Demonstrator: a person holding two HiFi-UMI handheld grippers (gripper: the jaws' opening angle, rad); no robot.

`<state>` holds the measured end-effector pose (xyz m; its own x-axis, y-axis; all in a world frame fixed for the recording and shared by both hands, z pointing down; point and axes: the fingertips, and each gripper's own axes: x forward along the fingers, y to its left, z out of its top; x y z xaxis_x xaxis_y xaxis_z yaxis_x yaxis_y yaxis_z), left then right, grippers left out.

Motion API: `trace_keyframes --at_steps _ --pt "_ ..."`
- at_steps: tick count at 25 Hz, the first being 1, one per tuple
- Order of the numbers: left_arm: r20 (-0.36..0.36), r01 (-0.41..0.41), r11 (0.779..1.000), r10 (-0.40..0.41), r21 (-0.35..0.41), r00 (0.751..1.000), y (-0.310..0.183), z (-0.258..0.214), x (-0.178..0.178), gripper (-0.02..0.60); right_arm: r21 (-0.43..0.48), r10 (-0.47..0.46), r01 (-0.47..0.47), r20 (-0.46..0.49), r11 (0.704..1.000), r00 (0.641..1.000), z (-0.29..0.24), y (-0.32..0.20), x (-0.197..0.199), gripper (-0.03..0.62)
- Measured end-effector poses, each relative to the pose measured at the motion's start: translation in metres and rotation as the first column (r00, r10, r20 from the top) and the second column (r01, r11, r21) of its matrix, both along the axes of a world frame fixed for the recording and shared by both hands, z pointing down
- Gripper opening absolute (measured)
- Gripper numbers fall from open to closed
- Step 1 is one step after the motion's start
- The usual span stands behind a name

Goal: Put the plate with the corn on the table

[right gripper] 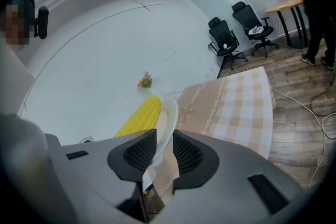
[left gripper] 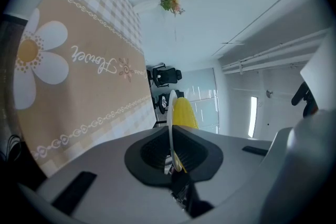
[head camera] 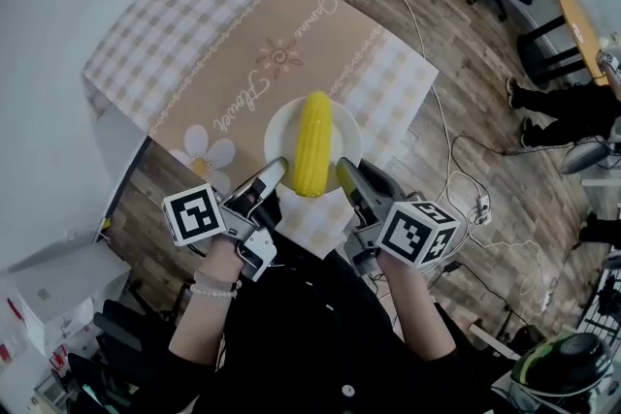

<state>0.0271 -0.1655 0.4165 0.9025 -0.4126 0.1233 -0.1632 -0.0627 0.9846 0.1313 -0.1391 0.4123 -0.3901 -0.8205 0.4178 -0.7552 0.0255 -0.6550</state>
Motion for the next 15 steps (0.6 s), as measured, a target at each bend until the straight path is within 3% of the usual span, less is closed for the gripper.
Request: trace_keyframes --at_steps 15 --pt "0.069 0.076 0.997 -0.075 -0.013 0.995 -0.008 0.026 0.009 0.026 -0.047 -0.119 0.118 -0.004 0.992 0.993 0.029 -0.018 0.010 0.129"
